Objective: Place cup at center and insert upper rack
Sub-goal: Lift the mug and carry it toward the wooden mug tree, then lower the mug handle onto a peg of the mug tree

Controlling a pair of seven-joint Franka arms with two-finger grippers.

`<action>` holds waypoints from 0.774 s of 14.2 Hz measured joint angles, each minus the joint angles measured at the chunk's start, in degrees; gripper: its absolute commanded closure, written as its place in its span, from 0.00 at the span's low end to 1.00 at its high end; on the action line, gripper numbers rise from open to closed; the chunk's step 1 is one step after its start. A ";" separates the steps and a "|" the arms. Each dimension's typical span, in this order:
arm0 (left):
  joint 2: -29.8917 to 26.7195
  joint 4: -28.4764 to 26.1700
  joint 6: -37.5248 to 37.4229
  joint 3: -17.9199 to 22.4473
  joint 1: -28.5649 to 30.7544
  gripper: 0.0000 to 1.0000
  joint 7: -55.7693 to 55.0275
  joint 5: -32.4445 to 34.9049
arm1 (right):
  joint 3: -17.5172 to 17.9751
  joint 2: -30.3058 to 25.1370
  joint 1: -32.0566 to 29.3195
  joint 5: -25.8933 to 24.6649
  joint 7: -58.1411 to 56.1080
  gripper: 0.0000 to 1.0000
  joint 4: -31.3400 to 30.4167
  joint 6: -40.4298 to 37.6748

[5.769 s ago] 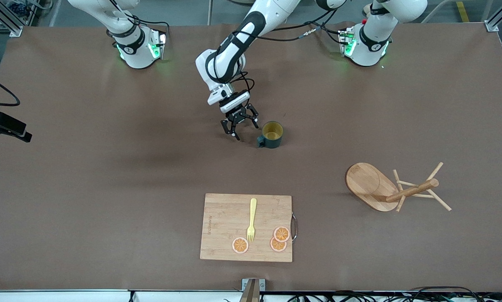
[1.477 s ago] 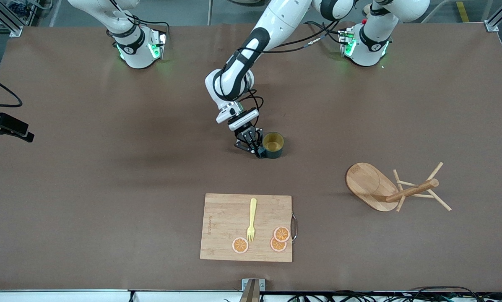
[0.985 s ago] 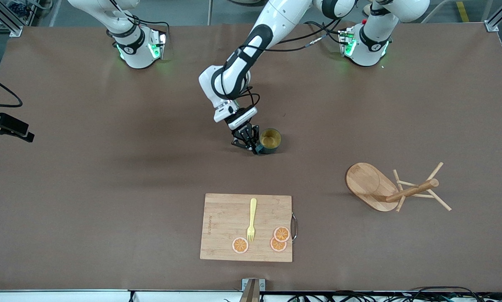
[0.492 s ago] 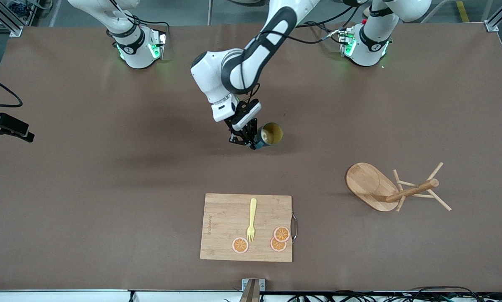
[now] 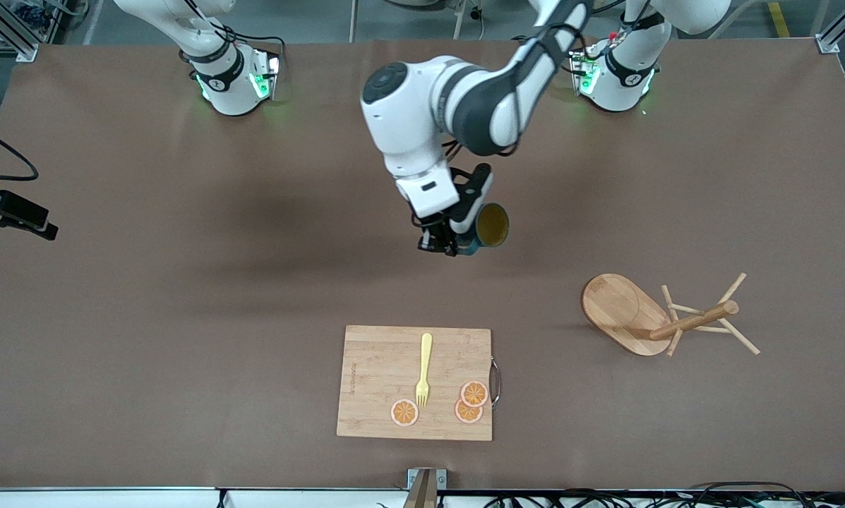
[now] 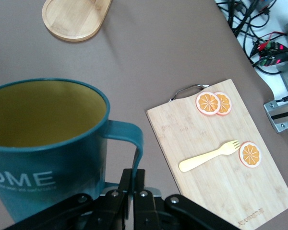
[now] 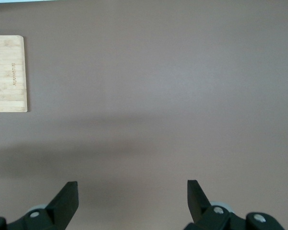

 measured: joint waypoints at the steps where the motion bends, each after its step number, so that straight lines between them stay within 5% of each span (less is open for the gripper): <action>1: -1.62 -0.45 0.00 0.01 1.69 1.00 2.04 -2.83 | -0.03 0.00 0.00 0.00 -0.04 0.00 0.00 0.23; 11: -18.39 -14.86 5.14 -0.02 20.94 1.00 33.75 -32.97 | -0.15 -0.21 0.09 -1.67 -0.42 0.00 -0.35 2.38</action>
